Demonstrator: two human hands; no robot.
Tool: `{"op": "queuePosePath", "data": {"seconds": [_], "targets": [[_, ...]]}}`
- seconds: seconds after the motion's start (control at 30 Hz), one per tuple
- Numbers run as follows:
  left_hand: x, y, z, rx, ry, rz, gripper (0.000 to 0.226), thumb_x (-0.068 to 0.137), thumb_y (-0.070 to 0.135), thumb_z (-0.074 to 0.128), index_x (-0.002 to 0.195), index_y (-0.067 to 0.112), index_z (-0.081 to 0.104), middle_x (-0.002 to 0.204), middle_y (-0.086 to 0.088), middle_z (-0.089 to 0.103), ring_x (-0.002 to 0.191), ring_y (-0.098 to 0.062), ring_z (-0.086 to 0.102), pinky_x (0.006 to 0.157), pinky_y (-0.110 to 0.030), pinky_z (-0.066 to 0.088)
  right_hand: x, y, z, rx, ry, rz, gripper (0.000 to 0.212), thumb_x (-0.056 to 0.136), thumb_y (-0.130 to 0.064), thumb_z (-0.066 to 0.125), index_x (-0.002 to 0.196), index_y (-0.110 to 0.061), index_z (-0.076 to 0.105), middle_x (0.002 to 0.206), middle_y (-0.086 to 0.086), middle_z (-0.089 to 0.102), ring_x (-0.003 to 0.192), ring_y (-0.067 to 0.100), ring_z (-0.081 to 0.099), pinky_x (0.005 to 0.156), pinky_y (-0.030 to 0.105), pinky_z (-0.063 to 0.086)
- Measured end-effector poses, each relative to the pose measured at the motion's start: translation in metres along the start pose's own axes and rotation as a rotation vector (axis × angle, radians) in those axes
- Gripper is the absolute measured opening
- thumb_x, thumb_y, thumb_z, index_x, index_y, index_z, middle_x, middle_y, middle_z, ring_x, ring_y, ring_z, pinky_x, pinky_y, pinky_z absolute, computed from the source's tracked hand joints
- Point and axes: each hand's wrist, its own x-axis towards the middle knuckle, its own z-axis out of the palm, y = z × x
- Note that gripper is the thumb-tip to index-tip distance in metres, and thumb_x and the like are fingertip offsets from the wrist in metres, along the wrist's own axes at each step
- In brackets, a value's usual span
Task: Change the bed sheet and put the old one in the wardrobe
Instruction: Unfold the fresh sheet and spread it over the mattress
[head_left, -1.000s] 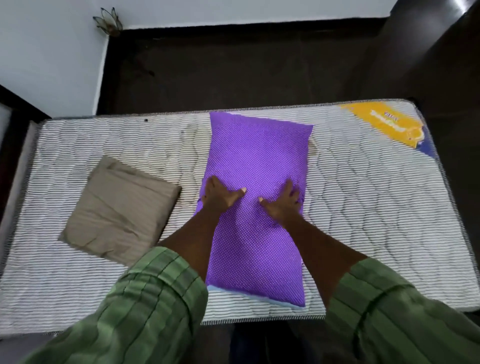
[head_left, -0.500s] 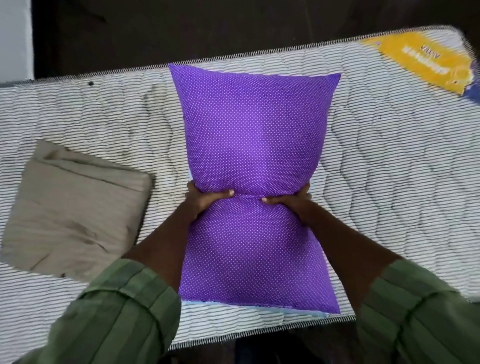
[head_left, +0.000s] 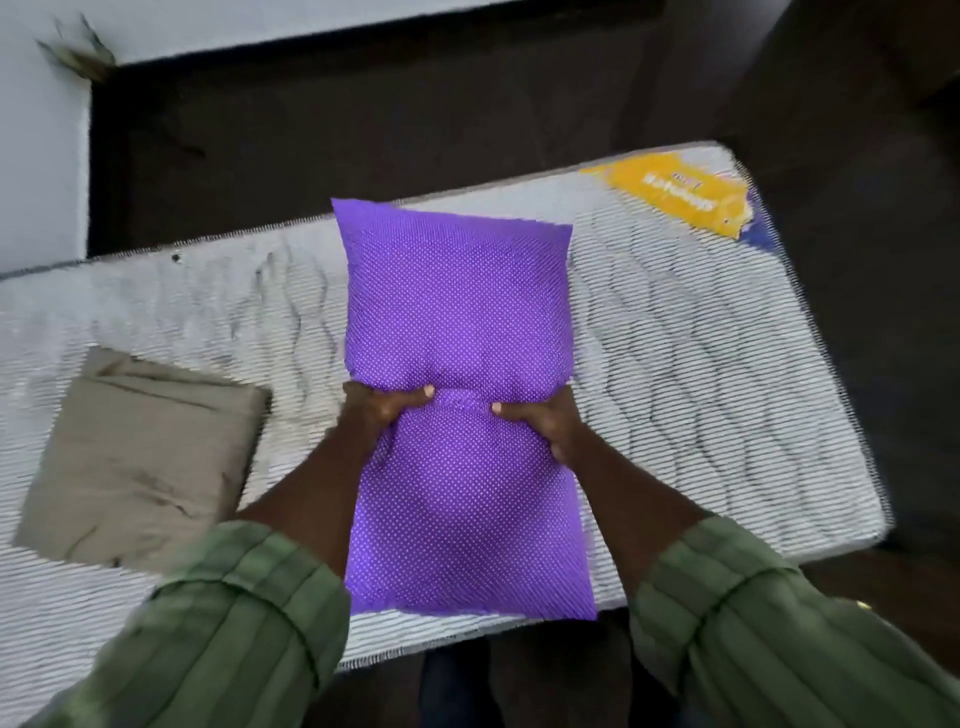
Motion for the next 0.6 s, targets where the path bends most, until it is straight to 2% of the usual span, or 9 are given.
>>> {"op": "queuePosePath", "data": {"seconds": [0.17,0.23,0.3,0.37,0.47,0.53,0.6], "targets": [[-0.03,0.015,0.093,-0.074,-0.013,-0.003,0.115,0.026,0.04,0.109,0.127,0.011,0.062,0.123,-0.002,0.074,0.101,-0.018,0.075,0.089,-0.043,0.061,-0.033,-0.05,-0.115,0.009,0.017,-0.006,0.132,0.021,-0.037,0.11,0.137,-0.024,0.049,0.128,-0.007,0.067,0.113,0.018,0.068,0.097,0.048,0.057],[-0.067,0.044,0.146,-0.11,0.011,0.02,0.102,0.033,0.035,0.109,0.121,0.008,0.067,0.119,-0.004,0.075,0.098,-0.02,0.076,0.087,-0.042,0.062,-0.025,-0.066,-0.172,-0.039,0.016,-0.019,0.136,0.02,-0.042,0.109,0.139,-0.024,0.046,0.13,-0.008,0.065,0.116,0.019,0.066,0.101,0.047,0.055],[-0.128,0.078,0.204,-0.156,-0.067,0.043,0.079,0.044,0.022,0.107,0.112,-0.001,0.073,0.112,-0.009,0.077,0.097,-0.024,0.077,0.086,-0.042,0.062,-0.013,-0.073,-0.235,-0.1,0.032,-0.033,0.142,0.015,-0.049,0.107,0.141,-0.027,0.044,0.134,-0.01,0.063,0.117,0.017,0.064,0.102,0.046,0.054],[-0.163,0.095,0.27,-0.213,-0.123,0.065,0.063,0.055,0.01,0.102,0.109,-0.003,0.073,0.11,-0.011,0.077,0.093,-0.025,0.077,0.082,-0.039,0.063,0.022,-0.072,-0.308,-0.134,0.061,-0.058,0.138,0.014,-0.051,0.106,0.137,-0.031,0.047,0.132,-0.01,0.065,0.112,0.016,0.066,0.098,0.045,0.057],[-0.182,0.115,0.347,-0.293,-0.111,0.064,0.062,0.062,0.006,0.098,0.117,0.003,0.069,0.106,-0.003,0.075,0.088,-0.016,0.074,0.083,-0.037,0.06,0.033,-0.11,-0.385,-0.204,0.078,-0.105,0.129,0.01,-0.054,0.105,0.125,-0.033,0.051,0.128,-0.008,0.068,0.109,0.019,0.069,0.091,0.044,0.06],[-0.186,0.127,0.391,-0.303,-0.126,0.079,0.06,0.062,0.007,0.098,0.116,0.006,0.071,0.106,-0.001,0.076,0.086,-0.013,0.075,0.077,-0.032,0.061,0.018,-0.149,-0.422,-0.238,0.115,-0.117,0.132,0.015,-0.055,0.105,0.13,-0.03,0.045,0.133,-0.008,0.062,0.114,0.02,0.064,0.098,0.045,0.057],[-0.186,0.135,0.43,-0.288,-0.125,0.097,0.047,0.064,0.007,0.097,0.104,0.011,0.073,0.1,0.003,0.078,0.083,-0.01,0.076,0.072,-0.028,0.061,0.015,-0.174,-0.454,-0.274,0.139,-0.118,0.141,0.025,-0.055,0.105,0.144,-0.025,0.035,0.14,-0.007,0.053,0.124,0.023,0.054,0.109,0.047,0.048]]}}
